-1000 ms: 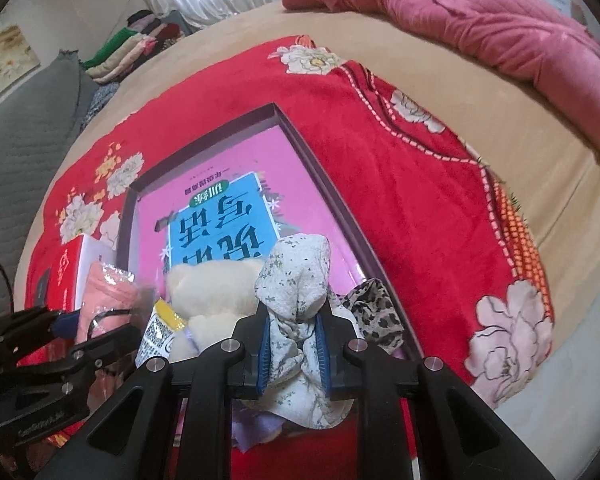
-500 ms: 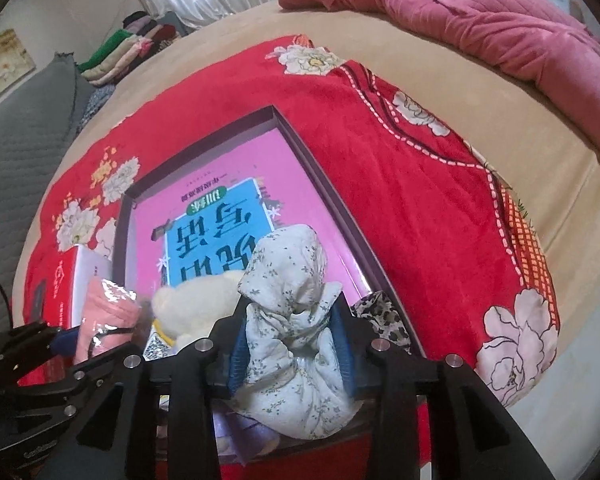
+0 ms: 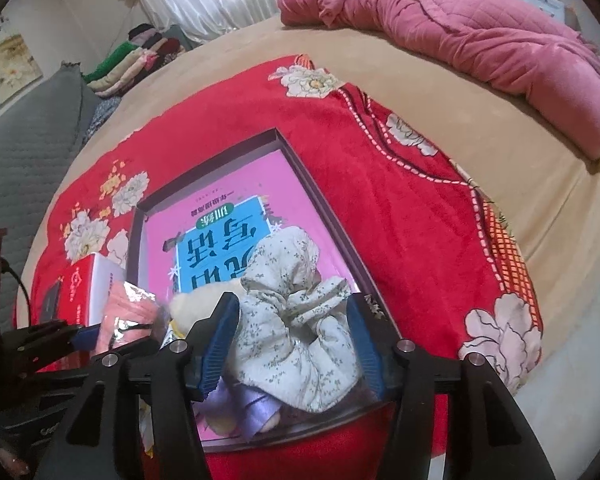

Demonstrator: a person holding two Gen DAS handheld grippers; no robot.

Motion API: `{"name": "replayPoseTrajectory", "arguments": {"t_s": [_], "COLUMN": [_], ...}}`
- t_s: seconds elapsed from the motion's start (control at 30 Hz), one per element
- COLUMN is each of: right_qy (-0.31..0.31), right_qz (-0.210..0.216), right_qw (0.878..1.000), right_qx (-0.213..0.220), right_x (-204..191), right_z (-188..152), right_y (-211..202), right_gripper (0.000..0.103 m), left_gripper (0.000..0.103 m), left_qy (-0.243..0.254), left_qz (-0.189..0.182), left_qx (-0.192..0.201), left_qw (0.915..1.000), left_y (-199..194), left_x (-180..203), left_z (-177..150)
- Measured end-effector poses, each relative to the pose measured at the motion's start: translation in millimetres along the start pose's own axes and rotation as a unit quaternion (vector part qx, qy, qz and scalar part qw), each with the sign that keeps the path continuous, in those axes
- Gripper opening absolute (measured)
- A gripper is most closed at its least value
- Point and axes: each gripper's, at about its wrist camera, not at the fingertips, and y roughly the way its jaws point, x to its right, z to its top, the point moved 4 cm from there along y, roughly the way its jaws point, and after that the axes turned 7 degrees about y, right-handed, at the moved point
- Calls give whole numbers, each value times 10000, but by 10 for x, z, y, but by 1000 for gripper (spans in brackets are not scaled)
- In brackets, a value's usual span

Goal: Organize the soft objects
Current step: 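Lower the scrunchie and towel pack into the tray and open both grippers, then move both open grippers back over the remaining items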

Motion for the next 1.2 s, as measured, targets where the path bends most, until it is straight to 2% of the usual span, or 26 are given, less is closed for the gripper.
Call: {"name": "replayPoseTrajectory", "arguments": {"t_s": [0.13,0.47,0.73,1.2], "right_qy": [51,91,34,45], "right_qz": [31,99,161,89], "right_qw": [9999,9996,9993,9990], "right_qx": [123,260,341,427], "right_x": [9,-24,-90,-92], "right_z": [13,42,77,77], "right_y": [-115,-275,-364,-445], "right_gripper": [64,65,65,72], "left_gripper": [39,41,51,57], "left_qy": [-28,-174,-245,-174], "left_qz": [-63,-201,-313,-312], "left_qx": [-17,-91,-157,-79], "left_qw": [10000,9996,9991,9993], "left_y": [6,36,61,-20], "left_x": [-3,-34,-42,0], "left_z": [3,39,91,5]}}
